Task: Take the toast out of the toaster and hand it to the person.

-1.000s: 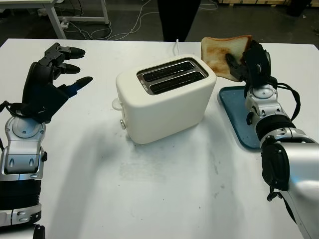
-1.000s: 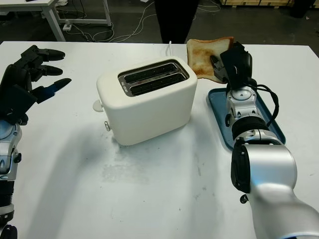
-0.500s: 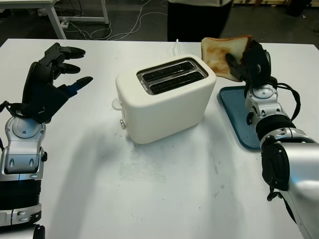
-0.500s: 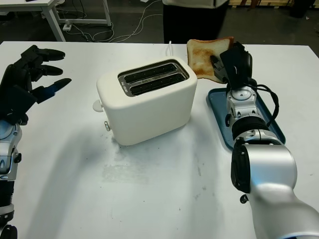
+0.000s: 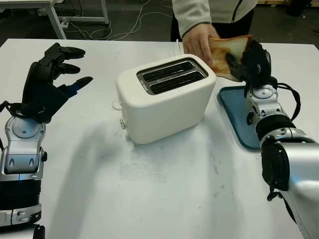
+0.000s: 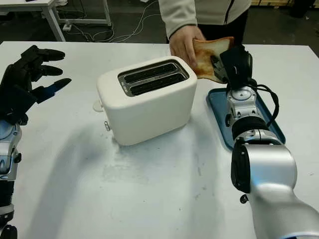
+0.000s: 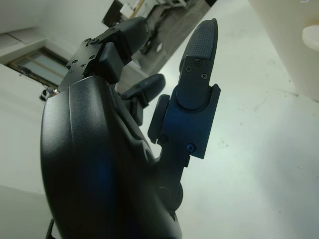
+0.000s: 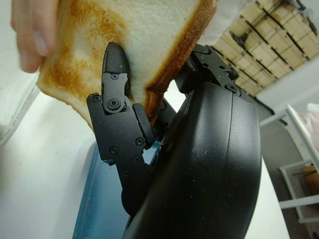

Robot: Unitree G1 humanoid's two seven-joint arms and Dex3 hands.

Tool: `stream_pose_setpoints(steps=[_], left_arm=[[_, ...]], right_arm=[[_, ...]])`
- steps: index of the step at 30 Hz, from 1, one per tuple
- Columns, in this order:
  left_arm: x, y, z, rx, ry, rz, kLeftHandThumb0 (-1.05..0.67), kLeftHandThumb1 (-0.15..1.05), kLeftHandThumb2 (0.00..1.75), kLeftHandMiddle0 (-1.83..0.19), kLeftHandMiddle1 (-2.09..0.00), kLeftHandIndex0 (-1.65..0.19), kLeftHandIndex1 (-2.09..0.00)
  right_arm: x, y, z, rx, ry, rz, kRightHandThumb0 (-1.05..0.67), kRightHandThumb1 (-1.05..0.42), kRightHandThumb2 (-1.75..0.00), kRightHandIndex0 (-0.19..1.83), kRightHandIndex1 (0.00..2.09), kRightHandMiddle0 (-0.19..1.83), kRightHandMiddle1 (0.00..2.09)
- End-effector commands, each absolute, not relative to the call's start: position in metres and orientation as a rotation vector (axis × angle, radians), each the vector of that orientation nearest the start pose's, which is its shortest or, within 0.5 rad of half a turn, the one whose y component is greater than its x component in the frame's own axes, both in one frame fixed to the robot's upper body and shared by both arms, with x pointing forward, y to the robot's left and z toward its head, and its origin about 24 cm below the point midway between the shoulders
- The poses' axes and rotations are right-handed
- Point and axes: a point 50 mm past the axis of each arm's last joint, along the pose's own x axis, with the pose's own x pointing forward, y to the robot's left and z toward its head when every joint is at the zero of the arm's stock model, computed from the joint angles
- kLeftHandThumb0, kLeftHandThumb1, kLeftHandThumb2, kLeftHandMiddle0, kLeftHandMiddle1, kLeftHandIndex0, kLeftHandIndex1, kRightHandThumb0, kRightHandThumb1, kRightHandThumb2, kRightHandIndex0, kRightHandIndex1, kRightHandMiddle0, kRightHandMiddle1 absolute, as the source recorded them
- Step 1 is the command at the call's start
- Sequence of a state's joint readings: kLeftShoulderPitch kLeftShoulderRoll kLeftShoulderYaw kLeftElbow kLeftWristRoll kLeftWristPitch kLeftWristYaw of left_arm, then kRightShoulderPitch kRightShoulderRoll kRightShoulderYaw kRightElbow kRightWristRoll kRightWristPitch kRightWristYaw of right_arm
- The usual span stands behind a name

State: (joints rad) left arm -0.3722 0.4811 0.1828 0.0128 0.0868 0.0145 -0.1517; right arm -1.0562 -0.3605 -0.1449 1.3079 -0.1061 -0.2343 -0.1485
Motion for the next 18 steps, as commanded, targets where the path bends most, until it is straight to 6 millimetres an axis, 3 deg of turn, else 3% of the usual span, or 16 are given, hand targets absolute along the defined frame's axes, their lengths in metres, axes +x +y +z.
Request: stream_pose_setpoints(steps=[1, 18], left_arm=[[0.3046, 0.2467, 0.1789, 0.557, -0.345, 0.044, -0.55, 0.92, 0.04, -0.23, -1.09, -0.26, -0.87], [0.306, 0.2445, 0.1806, 0.555, -0.34, 0.037, -0.53, 0.92, 0.03, -0.22, -1.08, -0.25, -0.87]], right_arm=[[0.4056, -0.2288, 0.1417, -0.31, -0.05, -0.262, -0.29, -0.92, -0.38, 0.9, 1.75, 0.61, 1.75], [0.4073, -0.2281, 0.1448, -0.332, -0.034, -0.282, -0.31, -0.92, -0.36, 0.92, 1.75, 0.66, 1.75]])
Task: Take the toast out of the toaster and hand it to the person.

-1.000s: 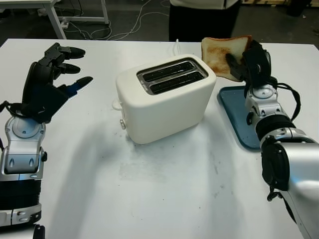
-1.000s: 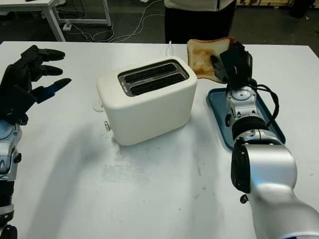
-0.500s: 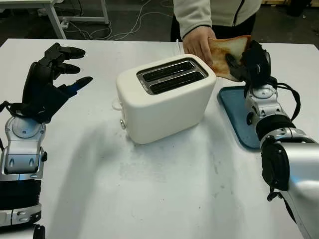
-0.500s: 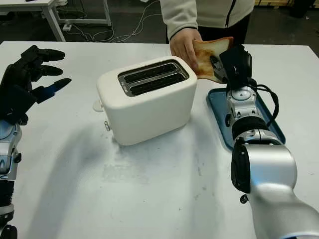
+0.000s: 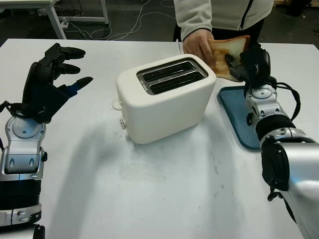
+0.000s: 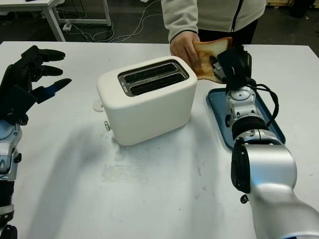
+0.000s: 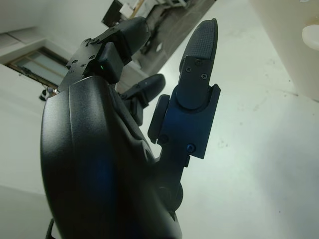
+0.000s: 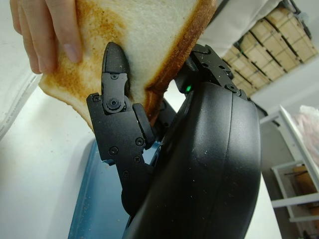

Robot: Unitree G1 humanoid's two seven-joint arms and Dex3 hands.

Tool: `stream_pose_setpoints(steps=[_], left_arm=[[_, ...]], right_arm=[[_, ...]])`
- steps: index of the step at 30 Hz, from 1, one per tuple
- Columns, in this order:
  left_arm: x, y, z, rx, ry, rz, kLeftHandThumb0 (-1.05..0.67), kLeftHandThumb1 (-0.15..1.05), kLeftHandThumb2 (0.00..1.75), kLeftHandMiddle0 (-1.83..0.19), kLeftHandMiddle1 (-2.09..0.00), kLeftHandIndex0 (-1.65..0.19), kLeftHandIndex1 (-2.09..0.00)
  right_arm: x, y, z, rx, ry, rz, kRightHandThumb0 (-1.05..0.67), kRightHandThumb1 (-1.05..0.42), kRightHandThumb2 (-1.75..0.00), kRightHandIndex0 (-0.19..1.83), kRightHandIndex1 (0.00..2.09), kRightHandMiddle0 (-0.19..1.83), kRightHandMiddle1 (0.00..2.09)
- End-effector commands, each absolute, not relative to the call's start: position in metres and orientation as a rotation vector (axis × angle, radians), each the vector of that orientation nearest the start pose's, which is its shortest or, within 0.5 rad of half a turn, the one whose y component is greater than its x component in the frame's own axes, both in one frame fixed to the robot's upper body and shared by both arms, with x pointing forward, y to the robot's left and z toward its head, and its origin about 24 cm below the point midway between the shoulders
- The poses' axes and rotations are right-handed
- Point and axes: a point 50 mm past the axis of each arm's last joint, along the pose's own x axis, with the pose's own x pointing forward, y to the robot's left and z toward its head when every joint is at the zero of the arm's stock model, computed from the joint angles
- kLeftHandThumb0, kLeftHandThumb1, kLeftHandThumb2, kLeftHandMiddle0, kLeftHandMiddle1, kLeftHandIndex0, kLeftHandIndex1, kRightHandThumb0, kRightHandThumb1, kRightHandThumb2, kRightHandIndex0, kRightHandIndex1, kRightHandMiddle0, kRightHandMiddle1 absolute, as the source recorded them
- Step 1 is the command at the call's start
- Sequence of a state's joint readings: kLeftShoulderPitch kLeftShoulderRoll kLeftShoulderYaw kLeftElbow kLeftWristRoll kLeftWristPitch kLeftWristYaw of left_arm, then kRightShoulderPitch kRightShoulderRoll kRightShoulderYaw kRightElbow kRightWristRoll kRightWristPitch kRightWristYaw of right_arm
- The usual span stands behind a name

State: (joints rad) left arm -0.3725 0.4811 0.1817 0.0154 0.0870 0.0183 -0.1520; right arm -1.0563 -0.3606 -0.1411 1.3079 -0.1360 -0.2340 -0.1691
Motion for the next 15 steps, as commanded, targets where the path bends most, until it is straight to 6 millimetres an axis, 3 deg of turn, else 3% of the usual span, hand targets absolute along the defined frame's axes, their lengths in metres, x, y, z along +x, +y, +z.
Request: stream_pose_setpoints(steps=[1, 6, 9, 11, 13, 15], left_arm=[[0.3061, 0.2445, 0.1804, 0.554, -0.342, 0.038, -0.52, 0.91, 0.03, -0.22, -1.08, -0.26, -0.87], [0.3056, 0.2446, 0.1795, 0.558, -0.343, 0.037, -0.53, 0.92, 0.04, -0.22, -1.08, -0.26, -0.87], [0.3055, 0.2448, 0.1785, 0.542, -0.34, 0.037, -0.53, 0.92, 0.03, -0.22, -1.08, -0.26, -0.86], [0.3052, 0.2447, 0.1781, 0.542, -0.341, 0.039, -0.53, 0.92, 0.03, -0.22, -1.08, -0.26, -0.87], [0.3049, 0.2449, 0.1773, 0.537, -0.342, 0.043, -0.54, 0.92, 0.03, -0.23, -1.09, -0.26, -0.87], [0.3045, 0.2454, 0.1766, 0.535, -0.346, 0.044, -0.54, 0.92, 0.03, -0.23, -1.09, -0.26, -0.87]], right_arm=[[0.4074, -0.228, 0.1449, -0.341, -0.034, -0.282, -0.31, -0.92, -0.35, 0.91, 1.75, 0.65, 1.75], [0.4072, -0.2254, 0.1462, -0.417, -0.063, -0.246, -0.28, -0.92, -0.34, 0.89, 1.75, 0.62, 1.75], [0.4064, -0.224, 0.1453, -0.419, -0.079, -0.225, -0.35, -0.92, -0.15, 0.83, 1.75, 0.7, 1.53], [0.407, -0.2226, 0.1462, -0.426, -0.075, -0.168, -0.41, -0.92, -0.1, 0.63, 1.11, 0.62, 0.83], [0.4069, -0.2215, 0.1487, -0.482, -0.082, -0.078, -0.55, -0.92, -0.11, 0.33, 0.39, 0.39, 0.22], [0.4067, -0.2223, 0.1512, -0.531, -0.079, -0.022, -0.63, -0.92, -0.12, 0.12, 0.12, 0.2, 0.05]])
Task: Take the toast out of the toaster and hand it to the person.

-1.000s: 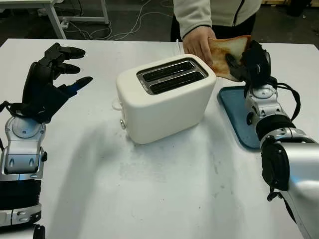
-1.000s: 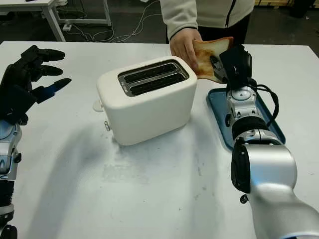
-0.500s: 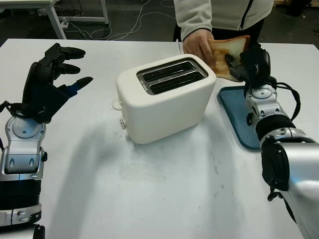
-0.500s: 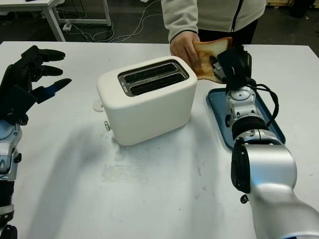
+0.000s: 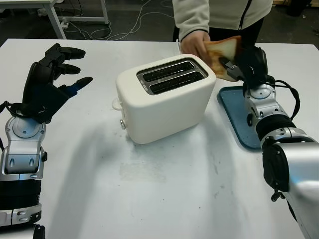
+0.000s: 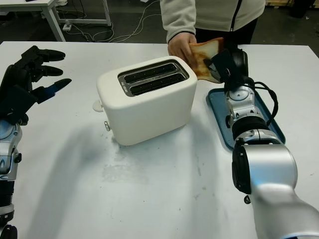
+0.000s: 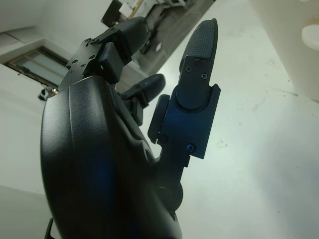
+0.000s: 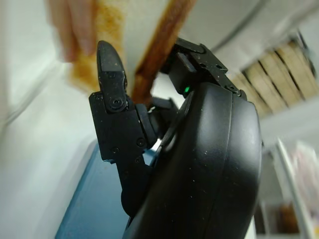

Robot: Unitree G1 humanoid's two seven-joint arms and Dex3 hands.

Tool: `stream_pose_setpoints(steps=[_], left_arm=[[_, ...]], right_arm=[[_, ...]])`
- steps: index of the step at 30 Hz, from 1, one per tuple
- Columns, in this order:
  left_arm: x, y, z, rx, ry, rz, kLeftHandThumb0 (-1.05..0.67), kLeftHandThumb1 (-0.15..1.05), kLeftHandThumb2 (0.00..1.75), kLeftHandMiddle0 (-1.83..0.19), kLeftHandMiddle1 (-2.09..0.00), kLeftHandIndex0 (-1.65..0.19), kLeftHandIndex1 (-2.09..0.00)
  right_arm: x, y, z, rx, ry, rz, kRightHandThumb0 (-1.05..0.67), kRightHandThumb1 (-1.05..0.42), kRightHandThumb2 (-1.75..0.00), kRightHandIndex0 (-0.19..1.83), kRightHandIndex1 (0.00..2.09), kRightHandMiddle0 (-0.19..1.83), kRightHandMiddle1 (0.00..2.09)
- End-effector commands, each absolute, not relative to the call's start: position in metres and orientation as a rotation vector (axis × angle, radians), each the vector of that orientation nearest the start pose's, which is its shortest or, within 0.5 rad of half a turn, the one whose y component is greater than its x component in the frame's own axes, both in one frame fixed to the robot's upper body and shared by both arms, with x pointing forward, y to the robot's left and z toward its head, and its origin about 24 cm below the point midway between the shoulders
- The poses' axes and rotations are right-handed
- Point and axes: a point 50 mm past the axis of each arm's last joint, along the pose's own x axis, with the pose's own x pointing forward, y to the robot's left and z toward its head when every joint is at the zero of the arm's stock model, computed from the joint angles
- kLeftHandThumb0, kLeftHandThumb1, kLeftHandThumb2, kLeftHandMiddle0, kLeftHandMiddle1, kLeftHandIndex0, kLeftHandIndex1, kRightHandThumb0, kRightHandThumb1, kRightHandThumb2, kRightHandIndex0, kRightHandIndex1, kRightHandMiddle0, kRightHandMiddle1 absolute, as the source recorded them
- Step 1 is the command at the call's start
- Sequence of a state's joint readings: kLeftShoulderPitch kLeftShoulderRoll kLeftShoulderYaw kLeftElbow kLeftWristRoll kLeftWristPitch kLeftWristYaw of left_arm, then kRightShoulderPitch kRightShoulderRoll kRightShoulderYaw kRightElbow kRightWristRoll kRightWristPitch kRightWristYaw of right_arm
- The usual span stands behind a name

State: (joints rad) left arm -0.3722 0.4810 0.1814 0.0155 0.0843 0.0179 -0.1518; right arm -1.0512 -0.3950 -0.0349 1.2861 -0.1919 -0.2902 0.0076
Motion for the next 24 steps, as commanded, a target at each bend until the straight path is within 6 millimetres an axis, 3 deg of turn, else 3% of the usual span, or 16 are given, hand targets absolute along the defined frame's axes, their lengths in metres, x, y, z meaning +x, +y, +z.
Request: stream_pose_setpoints(steps=[1, 5, 7, 10, 15, 18, 21, 24], left_arm=[[0.304, 0.246, 0.176, 0.539, -0.347, 0.045, -0.54, 0.92, 0.03, -0.23, -1.09, -0.27, -0.87], [0.304, 0.246, 0.175, 0.535, -0.343, 0.049, -0.55, 0.92, 0.04, -0.23, -1.1, -0.27, -0.87], [0.303, 0.247, 0.174, 0.536, -0.336, 0.054, -0.56, 0.92, 0.04, -0.24, -1.1, -0.27, -0.87], [0.3, 0.249, 0.172, 0.532, -0.322, 0.061, -0.57, 0.92, 0.05, -0.24, -1.1, -0.26, -0.87], [0.293, 0.254, 0.165, 0.49, -0.305, 0.074, -0.63, 0.92, 0.05, -0.22, -1.07, -0.24, -0.83], [0.287, 0.252, 0.16, 0.467, -0.299, 0.069, -0.63, 0.92, 0.07, -0.24, -1.04, -0.27, -0.81], [0.281, 0.249, 0.154, 0.433, -0.274, 0.064, -0.61, 0.92, 0.09, -0.23, -1.0, -0.27, -0.76], [0.276, 0.245, 0.142, 0.378, -0.242, 0.06, -0.61, 0.92, 0.08, -0.22, -0.98, -0.27, -0.73]], right_arm=[[0.407, -0.224, 0.152, -0.538, -0.074, -0.007, -0.67, -0.92, -0.12, 0.06, 0.06, 0.12, 0.02], [0.404, -0.234, 0.155, -0.539, -0.081, -0.017, -0.72, -0.92, -0.09, 0.0, 0.0, 0.01, 0.0], [0.401, -0.24, 0.153, -0.543, -0.092, -0.066, -0.66, -0.91, -0.06, 0.0, 0.0, 0.0, 0.0], [0.391, -0.251, 0.145, -0.498, -0.123, -0.092, -0.56, -0.92, -0.04, 0.0, 0.0, 0.0, 0.0], [0.366, -0.259, 0.126, -0.481, -0.18, -0.136, -0.65, -0.92, -0.06, 0.0, 0.0, 0.0, 0.0], [0.334, -0.248, 0.116, -0.434, -0.281, -0.127, -0.64, -0.92, -0.07, 0.0, 0.0, 0.0, 0.0], [0.301, -0.228, 0.111, -0.44, -0.314, -0.131, -0.57, -0.92, -0.29, 0.08, 0.03, 0.08, 0.03], [0.276, -0.208, 0.1, -0.406, -0.27, -0.125, -0.4, -0.92, -0.48, 0.18, 0.06, 0.16, 0.05]])
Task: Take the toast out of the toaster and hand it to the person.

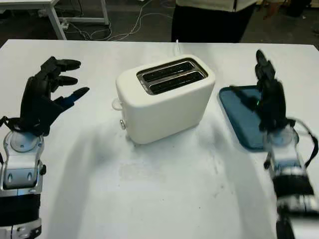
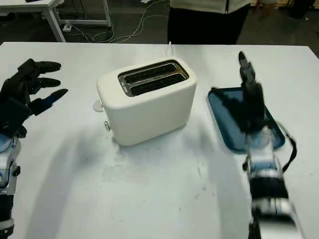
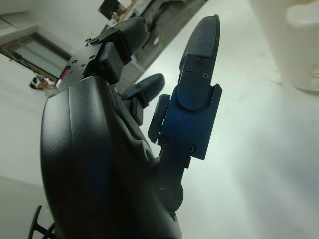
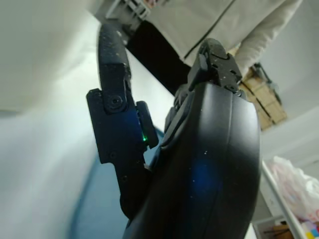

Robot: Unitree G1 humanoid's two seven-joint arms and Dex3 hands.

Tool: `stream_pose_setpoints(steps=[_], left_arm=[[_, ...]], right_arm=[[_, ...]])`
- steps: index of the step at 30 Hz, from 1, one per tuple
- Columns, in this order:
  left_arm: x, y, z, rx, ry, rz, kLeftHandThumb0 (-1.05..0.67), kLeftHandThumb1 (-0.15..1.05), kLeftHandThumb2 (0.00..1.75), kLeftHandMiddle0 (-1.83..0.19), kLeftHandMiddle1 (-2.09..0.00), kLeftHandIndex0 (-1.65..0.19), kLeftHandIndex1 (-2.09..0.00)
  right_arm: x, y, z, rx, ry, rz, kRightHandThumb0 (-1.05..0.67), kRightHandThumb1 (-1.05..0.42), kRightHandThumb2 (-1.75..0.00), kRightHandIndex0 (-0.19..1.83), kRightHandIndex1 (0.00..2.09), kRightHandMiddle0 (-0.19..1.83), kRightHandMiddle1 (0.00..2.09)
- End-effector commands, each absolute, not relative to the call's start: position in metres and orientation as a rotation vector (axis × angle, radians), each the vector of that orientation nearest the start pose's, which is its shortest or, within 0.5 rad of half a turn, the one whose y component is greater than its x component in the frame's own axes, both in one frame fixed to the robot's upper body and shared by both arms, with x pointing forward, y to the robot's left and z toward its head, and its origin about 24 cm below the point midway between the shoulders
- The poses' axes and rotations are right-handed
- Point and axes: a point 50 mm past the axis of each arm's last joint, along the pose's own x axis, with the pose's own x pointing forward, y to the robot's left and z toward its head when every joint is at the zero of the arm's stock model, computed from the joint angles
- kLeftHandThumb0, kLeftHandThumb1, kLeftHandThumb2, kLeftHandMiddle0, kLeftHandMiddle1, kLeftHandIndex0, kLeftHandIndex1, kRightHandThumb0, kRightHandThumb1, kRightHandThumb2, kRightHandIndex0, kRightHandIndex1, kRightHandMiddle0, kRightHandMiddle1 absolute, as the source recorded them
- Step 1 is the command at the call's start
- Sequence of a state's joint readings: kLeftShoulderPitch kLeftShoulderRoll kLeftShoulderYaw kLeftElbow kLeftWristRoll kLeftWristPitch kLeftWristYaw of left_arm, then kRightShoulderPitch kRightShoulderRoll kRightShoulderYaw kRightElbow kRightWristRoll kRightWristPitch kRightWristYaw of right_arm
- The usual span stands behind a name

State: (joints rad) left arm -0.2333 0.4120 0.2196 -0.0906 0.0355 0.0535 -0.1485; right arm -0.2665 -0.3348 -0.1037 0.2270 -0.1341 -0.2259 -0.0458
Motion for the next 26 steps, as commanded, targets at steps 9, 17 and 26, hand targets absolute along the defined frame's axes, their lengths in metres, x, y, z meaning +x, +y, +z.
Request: stream_pose_setpoints(steps=[9, 17, 26], left_arm=[[0.255, 0.225, 0.101, 0.151, -0.188, 0.118, -0.62, 0.92, 0.07, -0.27, -1.01, -0.31, -0.72], [0.24, 0.203, 0.071, 0.128, -0.16, 0.14, -0.65, 0.92, 0.12, -0.09, -1.06, -0.18, -0.75], [0.239, 0.191, 0.062, 0.114, -0.125, 0.147, -0.64, 0.92, 0.13, -0.04, -1.01, -0.14, -0.72]], right_arm=[[0.228, -0.147, 0.079, -0.176, -0.142, 0.021, -0.36, -0.92, -0.65, 0.18, 0.02, 0.16, 0.01], [0.219, -0.135, 0.075, -0.163, -0.094, 0.007, -0.41, -0.92, -0.66, 0.14, 0.01, 0.13, 0.0], [0.252, -0.148, 0.05, -0.172, -0.054, -0.012, -0.41, -0.92, -0.64, 0.15, 0.01, 0.15, 0.01]])
